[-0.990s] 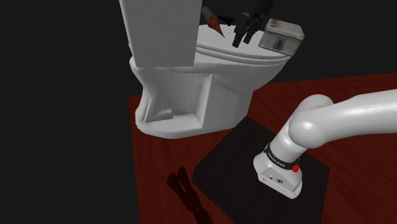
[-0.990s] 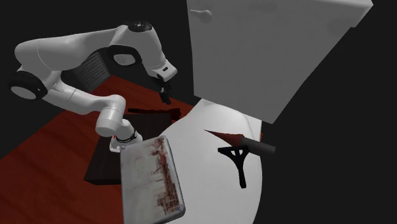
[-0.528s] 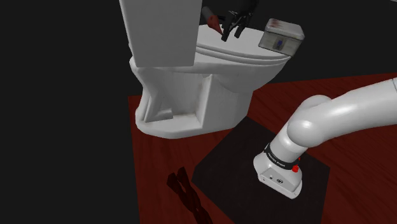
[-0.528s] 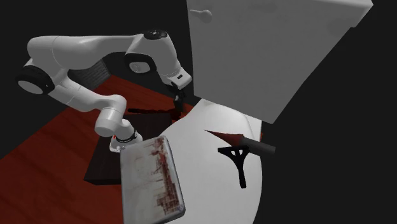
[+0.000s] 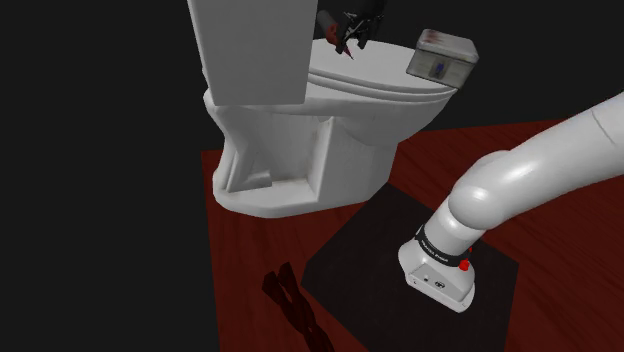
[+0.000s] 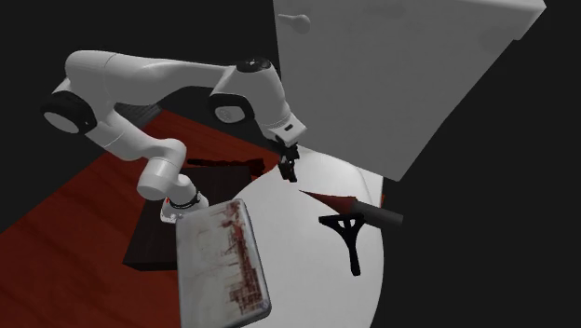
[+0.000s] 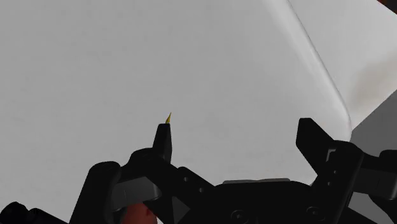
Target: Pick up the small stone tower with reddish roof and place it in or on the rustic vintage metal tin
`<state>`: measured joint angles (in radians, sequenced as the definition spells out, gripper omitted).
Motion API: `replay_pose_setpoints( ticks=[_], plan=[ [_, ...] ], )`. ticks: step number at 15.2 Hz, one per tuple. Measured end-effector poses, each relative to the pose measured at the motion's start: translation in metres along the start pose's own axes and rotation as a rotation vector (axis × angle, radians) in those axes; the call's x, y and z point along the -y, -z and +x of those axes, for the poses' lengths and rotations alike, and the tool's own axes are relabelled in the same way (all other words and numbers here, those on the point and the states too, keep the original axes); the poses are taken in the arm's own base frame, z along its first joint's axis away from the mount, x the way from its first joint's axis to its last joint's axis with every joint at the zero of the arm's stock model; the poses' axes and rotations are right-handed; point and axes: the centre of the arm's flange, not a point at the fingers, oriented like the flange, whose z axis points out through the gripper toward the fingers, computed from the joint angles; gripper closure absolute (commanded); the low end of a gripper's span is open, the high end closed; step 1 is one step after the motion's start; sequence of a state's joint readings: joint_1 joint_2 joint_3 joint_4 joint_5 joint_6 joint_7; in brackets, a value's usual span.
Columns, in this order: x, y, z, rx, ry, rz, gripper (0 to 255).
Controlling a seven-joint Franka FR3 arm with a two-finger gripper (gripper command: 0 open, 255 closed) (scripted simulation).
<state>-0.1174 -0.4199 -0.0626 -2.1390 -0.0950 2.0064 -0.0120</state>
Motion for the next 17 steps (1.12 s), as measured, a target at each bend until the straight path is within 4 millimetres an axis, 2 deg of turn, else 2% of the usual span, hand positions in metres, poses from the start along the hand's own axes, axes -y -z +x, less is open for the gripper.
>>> replay_pose_setpoints(
  ticks=[3,4,9,11,13,17],
  plan=[
    [-0.018,-0.008,0.026,-0.032,-0.034,-0.03,0],
    [-0.019,-0.01,0.035,-0.044,-0.045,-0.04,0],
    [-0.056,-0.024,0.081,-0.099,-0.102,-0.09,0],
    [-0.071,-0.026,0.093,-0.121,-0.125,-0.11,0],
    [-0.076,-0.03,0.104,-0.132,-0.136,-0.12,0],
    [-0.077,-0.042,0.111,-0.146,-0.137,-0.122,0]
  ],
)
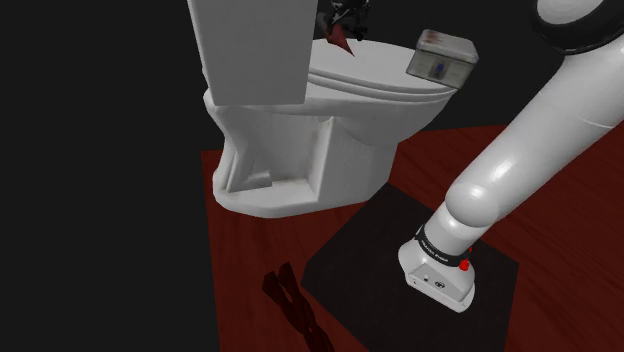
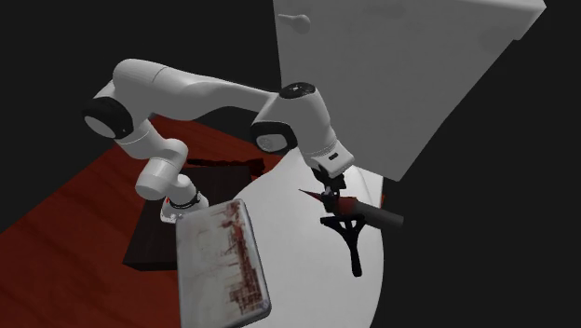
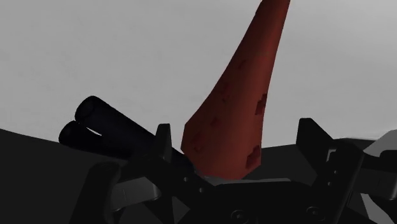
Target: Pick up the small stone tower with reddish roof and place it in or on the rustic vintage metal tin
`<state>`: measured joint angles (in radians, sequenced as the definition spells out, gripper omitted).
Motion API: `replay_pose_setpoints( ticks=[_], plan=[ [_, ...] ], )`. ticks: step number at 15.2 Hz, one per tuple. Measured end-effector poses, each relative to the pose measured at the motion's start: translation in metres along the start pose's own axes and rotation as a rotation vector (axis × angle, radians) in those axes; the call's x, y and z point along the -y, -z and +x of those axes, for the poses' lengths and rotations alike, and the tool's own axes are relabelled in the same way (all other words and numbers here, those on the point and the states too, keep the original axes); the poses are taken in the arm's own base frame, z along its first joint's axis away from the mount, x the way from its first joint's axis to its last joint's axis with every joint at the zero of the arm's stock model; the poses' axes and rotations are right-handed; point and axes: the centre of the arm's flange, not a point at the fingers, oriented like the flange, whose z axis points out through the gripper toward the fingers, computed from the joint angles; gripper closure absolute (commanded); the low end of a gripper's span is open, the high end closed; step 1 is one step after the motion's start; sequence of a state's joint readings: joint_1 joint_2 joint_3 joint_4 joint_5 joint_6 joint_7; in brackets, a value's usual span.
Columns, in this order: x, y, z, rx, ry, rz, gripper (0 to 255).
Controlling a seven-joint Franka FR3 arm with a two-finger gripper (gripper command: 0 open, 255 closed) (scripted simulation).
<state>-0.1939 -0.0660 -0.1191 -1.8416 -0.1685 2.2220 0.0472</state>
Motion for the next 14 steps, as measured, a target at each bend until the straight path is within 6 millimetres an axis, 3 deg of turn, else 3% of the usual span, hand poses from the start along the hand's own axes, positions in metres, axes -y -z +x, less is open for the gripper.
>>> replay_pose_setpoints(
  ticks=[4,9,10,14],
  plan=[
    [-0.001,-0.022,-0.001,0.008,-0.001,-0.001,0],
    [-0.002,-0.025,-0.001,0.01,-0.002,-0.001,0],
    [-0.002,-0.025,-0.001,0.01,-0.002,-0.001,255],
    [-0.002,-0.025,-0.001,0.01,-0.002,-0.002,255]
  ],
)
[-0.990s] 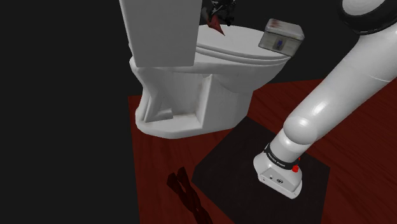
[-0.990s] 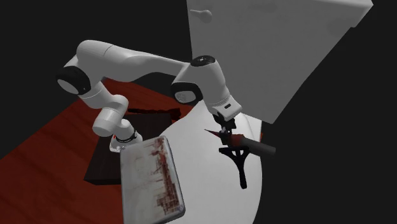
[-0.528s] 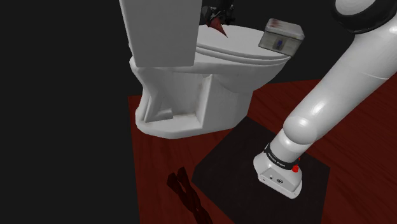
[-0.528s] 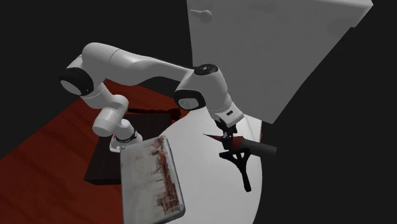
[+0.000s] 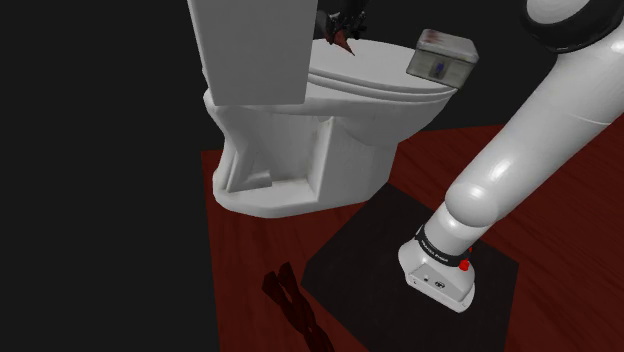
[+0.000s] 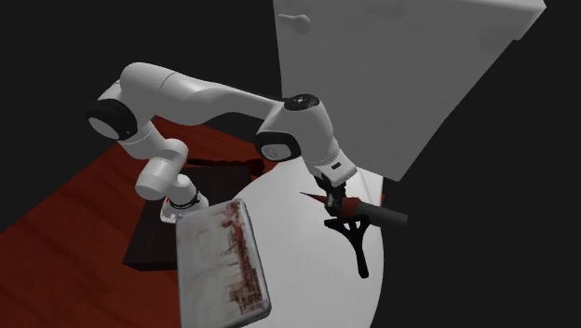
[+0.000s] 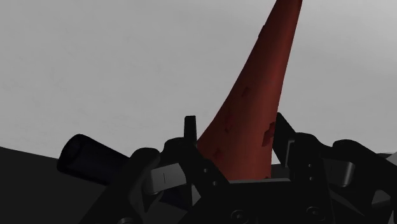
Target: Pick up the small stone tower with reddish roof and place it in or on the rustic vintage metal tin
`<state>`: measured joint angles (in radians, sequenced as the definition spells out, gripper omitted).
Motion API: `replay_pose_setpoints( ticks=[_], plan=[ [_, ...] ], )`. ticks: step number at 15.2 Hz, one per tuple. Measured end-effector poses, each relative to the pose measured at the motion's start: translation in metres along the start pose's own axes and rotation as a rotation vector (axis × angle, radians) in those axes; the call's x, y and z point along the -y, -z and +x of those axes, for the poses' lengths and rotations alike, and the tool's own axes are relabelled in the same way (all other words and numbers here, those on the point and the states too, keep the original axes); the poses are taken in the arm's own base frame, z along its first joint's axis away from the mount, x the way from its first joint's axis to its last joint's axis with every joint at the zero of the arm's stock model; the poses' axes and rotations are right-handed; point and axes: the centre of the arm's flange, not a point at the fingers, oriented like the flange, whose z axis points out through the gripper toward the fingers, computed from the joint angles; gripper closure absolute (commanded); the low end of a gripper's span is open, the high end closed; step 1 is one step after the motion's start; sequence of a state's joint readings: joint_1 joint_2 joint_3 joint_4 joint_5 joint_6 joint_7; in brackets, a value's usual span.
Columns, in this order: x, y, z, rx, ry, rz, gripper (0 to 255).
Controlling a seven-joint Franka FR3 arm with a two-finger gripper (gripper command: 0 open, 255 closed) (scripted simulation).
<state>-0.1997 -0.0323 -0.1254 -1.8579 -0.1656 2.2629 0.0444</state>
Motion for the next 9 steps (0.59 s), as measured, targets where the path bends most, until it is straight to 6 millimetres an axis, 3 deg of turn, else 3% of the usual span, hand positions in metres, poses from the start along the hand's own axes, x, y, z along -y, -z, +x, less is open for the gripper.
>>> replay_pose_setpoints(
  ticks=[6,9],
  plan=[
    [0.0,-0.0001,0.0,0.0,0.0,0.0,255],
    [-0.001,0.0091,0.0054,0.0,0.0,0.0,255]
  ],
)
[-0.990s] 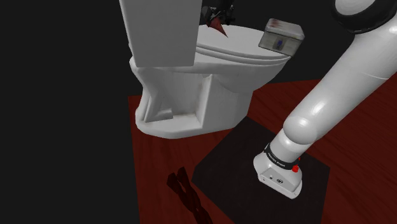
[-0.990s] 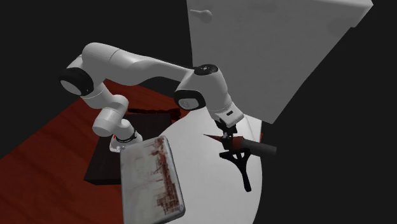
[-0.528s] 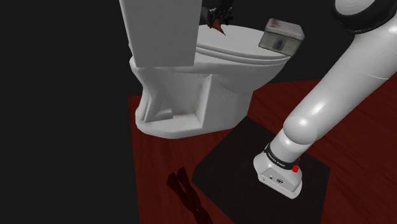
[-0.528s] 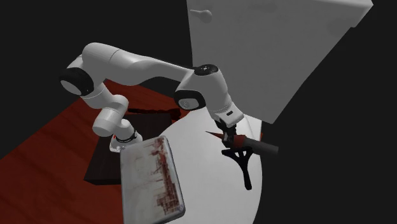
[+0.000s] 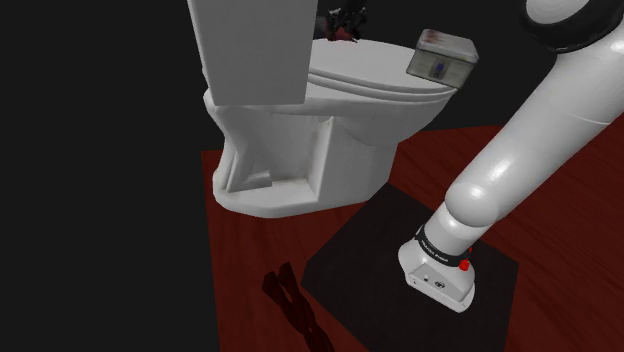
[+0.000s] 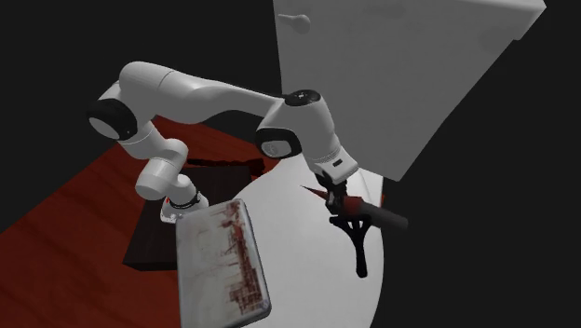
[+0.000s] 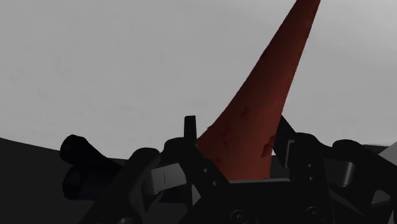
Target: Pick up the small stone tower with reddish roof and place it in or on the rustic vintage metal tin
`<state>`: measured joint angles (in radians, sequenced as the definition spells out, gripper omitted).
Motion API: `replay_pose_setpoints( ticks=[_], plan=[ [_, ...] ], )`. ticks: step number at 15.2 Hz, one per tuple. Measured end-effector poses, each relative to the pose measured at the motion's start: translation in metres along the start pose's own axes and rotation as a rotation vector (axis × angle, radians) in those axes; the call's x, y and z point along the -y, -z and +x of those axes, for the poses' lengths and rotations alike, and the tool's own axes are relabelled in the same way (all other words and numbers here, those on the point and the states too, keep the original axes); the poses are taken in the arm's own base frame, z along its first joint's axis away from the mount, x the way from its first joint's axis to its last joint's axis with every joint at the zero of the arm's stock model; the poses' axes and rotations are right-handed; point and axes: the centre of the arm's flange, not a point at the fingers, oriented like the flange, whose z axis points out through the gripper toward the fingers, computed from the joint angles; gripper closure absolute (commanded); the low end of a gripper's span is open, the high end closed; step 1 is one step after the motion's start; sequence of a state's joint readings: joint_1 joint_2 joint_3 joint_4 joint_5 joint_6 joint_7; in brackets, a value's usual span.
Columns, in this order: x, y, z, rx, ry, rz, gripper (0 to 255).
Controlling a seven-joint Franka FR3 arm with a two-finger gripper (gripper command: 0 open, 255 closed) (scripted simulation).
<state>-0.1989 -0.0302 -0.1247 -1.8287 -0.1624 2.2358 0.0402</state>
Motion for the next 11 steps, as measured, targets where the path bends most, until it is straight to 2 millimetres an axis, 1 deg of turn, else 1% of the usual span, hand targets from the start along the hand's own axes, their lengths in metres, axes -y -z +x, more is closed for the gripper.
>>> replay_pose_setpoints(
  ticks=[11],
  plan=[
    [-0.009,0.052,0.023,0.0,0.0,0.0,255]
  ],
)
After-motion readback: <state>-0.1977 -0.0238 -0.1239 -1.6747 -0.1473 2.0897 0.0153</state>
